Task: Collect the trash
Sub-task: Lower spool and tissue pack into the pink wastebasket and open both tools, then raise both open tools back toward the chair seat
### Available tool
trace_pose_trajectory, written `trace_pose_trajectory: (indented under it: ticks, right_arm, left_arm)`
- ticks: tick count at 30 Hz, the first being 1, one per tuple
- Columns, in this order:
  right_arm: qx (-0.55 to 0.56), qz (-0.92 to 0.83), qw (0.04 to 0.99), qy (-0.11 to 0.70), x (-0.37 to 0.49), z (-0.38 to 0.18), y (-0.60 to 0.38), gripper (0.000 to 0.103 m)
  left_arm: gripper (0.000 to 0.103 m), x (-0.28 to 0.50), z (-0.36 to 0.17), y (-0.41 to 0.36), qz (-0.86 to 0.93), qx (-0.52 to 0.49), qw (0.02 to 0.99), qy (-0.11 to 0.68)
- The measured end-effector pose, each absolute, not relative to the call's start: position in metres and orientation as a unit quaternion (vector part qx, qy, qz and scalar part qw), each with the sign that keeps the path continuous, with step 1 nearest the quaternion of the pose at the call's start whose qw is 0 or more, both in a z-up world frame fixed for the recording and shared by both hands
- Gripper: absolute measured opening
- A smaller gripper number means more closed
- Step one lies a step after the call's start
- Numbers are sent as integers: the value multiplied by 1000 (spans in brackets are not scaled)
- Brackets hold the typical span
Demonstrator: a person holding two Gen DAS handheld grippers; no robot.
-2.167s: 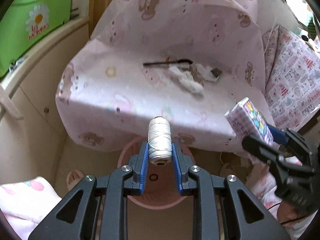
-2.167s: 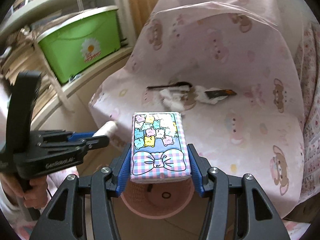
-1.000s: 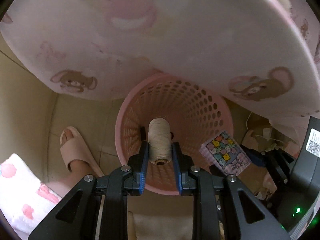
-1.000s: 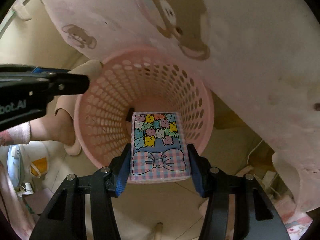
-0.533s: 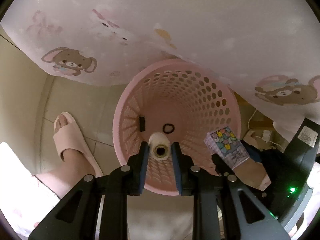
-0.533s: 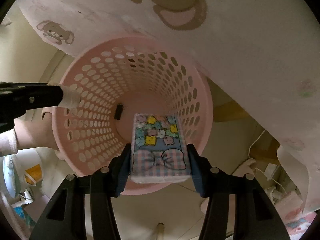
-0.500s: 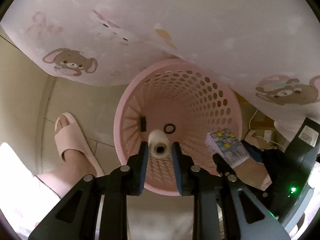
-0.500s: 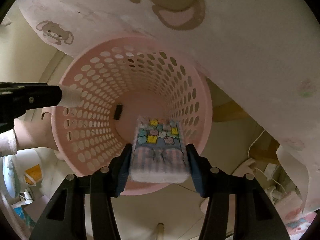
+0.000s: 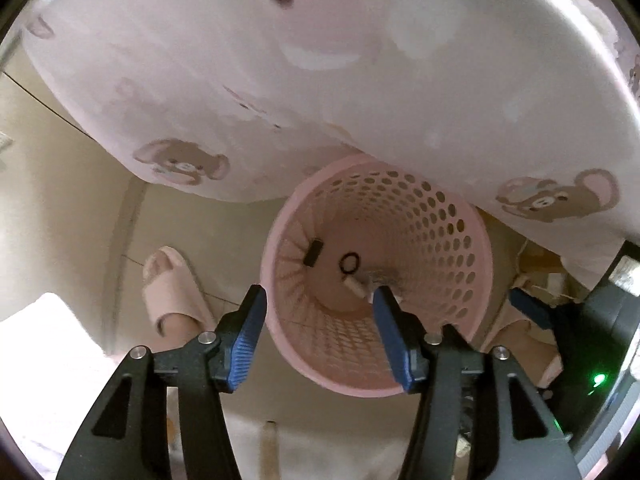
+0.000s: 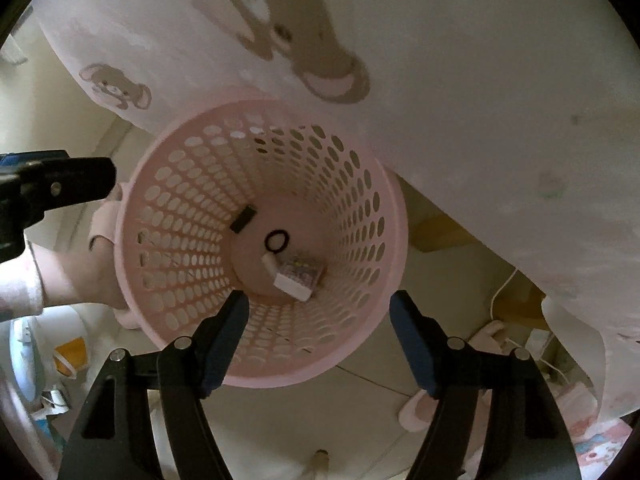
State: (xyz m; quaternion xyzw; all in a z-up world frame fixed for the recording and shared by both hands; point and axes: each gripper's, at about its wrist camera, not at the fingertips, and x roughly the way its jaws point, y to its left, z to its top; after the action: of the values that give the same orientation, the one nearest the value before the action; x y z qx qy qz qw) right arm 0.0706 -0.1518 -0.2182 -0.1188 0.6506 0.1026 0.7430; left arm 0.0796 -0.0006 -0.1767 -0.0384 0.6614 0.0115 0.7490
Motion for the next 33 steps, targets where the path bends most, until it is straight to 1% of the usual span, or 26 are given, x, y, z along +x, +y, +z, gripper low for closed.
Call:
trace_pose_trajectory:
  ticks: [4, 7, 8, 9, 12, 14, 16, 17, 18, 21, 26, 29, 32, 33]
  right_arm:
    - [-107, 102, 747, 649, 68, -205, -155, 75]
    - [-130, 96, 768, 620, 60, -187, -152, 75]
    - [-137, 100, 773, 611, 58, -182, -150, 75]
    - [-148, 111, 775, 605, 54, -176, -147, 75]
    - [-160, 126, 778, 595, 46, -161, -142, 75]
    - [-143, 130, 782, 593, 44, -151, -144, 75]
    - [-125, 135, 787, 588, 43, -139, -146, 75]
    - [-119, 136, 793, 582, 42, -132, -147, 75]
    - [-116, 136, 801, 572, 40, -123, -148, 75]
    - [-102, 135, 823, 542, 37, -96, -154, 75]
    - [-57, 130, 857, 496, 37, -57, -172, 76]
    - [-80, 131, 877, 455, 35, -36, -174, 76]
    - [-70, 136, 892, 426, 35, -20, -179, 81]
    - [-65, 134, 896, 418, 36, -15, -182, 81]
  left_arm:
    - [61, 76, -159, 2, 25, -11, 764, 645]
    - [67, 73, -141, 0, 16, -6, 781, 625]
    - [72, 72, -135, 0, 18, -3, 787, 616]
    - [74, 69, -129, 1, 18, 0, 794, 608]
    - [76, 65, -110, 6, 19, -2, 812, 584]
    - [79, 63, -98, 12, 17, -17, 824, 566]
    - [79, 62, -87, 15, 14, -27, 837, 547]
    - [81, 61, -80, 17, 17, -25, 846, 532]
    - [86, 60, -73, 17, 21, -20, 855, 518]
    - [93, 56, -58, 17, 35, -3, 878, 477]
    - [95, 53, -45, 12, 36, 17, 899, 435]
    - [95, 44, -38, 4, 52, 39, 916, 396]
    - [95, 41, -30, -5, 52, 67, 924, 373]
    - [95, 42, -28, -7, 50, 75, 925, 370]
